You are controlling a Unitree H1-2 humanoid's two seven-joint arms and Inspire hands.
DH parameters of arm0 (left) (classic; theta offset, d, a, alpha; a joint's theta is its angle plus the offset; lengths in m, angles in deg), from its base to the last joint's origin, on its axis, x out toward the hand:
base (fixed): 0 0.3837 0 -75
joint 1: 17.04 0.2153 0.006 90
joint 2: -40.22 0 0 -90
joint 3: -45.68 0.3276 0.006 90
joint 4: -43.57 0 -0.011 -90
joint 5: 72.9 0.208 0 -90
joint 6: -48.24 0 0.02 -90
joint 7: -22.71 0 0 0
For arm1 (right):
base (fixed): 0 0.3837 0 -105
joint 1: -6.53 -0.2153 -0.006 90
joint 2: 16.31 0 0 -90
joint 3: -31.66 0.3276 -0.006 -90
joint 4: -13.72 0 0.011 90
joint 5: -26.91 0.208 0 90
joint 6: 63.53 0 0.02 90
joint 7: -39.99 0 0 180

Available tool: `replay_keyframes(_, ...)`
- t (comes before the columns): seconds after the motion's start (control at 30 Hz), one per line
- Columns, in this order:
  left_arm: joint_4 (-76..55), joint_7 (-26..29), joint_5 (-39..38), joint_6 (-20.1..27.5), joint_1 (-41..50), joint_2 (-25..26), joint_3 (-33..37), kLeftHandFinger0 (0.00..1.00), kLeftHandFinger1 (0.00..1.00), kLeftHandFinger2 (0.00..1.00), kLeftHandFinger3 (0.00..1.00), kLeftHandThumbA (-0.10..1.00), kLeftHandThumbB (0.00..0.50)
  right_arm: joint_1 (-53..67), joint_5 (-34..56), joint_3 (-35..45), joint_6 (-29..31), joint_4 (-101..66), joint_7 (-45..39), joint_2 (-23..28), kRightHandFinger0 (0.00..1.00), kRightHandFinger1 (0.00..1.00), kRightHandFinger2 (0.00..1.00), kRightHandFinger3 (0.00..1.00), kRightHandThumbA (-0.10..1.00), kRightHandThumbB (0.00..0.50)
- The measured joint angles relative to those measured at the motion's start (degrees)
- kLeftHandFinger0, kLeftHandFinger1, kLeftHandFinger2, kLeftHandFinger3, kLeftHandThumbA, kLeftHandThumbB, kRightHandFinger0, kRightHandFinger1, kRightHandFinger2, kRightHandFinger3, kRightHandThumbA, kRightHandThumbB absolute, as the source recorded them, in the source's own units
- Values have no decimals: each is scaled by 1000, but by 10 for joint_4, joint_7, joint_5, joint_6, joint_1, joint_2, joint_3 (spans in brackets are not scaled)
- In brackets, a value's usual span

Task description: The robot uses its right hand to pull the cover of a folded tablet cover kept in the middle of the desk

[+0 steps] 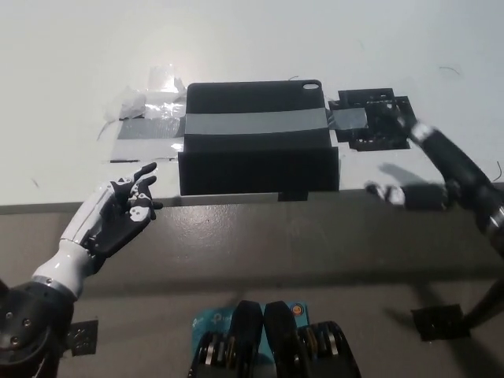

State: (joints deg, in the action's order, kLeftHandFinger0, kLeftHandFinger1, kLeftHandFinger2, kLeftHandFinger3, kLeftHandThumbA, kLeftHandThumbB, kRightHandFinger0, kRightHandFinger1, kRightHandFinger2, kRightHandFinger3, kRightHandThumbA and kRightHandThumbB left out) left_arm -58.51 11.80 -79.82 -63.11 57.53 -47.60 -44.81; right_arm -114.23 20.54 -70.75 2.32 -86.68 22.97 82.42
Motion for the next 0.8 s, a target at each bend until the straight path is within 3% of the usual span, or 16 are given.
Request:
replay_keyframes(0.2,1,-1,0,-1,0,-5,1,759,946,1000,1000,1000,260,-115,-43,-58,-4,45,-5,-18,1000,1000,1000,1000,786,500)
replay_keyframes(0.4,1,-2,0,-7,0,-6,1,748,946,1000,1000,1000,243,-186,-93,-125,-7,126,-16,-26,1000,1000,1000,1000,772,500)
replay_keyframes(0.6,0,-4,1,-10,0,-8,1,735,940,1000,1000,1000,243,-212,-128,-178,-11,238,-29,-56,1000,1000,1000,1000,683,500)
replay_keyframes(0.8,0,-8,-3,-10,0,-10,-2,733,937,1000,1000,1000,310,-218,-129,-168,-10,351,-31,-98,1000,1000,1000,1000,663,500)
